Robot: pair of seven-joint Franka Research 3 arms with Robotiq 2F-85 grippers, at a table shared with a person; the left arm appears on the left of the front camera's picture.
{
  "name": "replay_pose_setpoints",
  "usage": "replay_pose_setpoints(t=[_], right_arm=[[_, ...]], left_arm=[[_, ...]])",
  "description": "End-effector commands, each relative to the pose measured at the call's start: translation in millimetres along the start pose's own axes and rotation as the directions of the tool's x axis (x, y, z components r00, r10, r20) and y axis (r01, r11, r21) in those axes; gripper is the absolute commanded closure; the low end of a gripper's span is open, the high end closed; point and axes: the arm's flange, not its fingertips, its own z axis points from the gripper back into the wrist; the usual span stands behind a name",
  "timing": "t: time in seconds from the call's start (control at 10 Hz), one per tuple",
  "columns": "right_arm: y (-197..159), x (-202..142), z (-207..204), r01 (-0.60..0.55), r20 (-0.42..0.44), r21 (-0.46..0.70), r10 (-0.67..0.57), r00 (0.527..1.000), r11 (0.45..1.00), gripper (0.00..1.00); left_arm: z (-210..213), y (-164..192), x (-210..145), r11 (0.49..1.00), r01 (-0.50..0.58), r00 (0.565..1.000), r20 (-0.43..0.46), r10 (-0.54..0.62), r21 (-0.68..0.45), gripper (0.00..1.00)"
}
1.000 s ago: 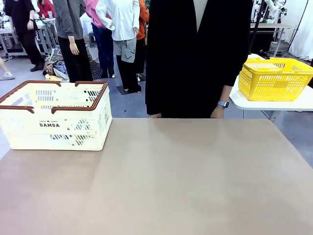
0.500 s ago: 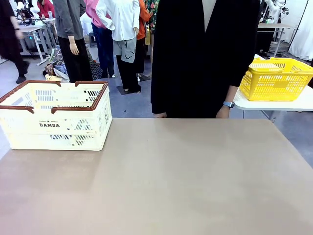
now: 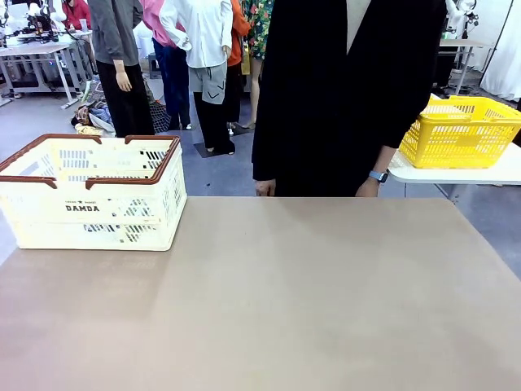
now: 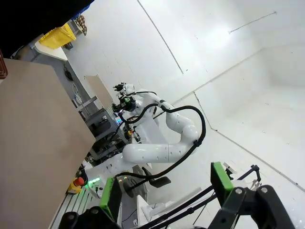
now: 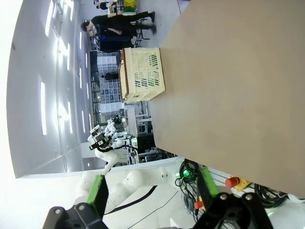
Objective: Place the drinks into the Shopping basket.
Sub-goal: Pick up one drink and place it into the Shopping basket.
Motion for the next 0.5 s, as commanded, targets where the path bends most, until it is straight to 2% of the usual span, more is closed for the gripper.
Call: replay_pose_setpoints(t=[0.0,0.4], right_arm=[[0.4,-0.7,2.7,-0.017,-0.013,-0.003,0.017,1.000,1.000,0.00],[0.4,-0.7,2.7,-0.017,-0.013,-0.003,0.017,1.000,1.000,0.00]], left_arm=[[0.6,1.8,-4.0,1.000,0.009,1.000,-0.007,-0.009,-0.002,0.00],[0.6,1.8,-4.0,1.000,0.009,1.000,-0.007,-0.009,-0.002,0.00]])
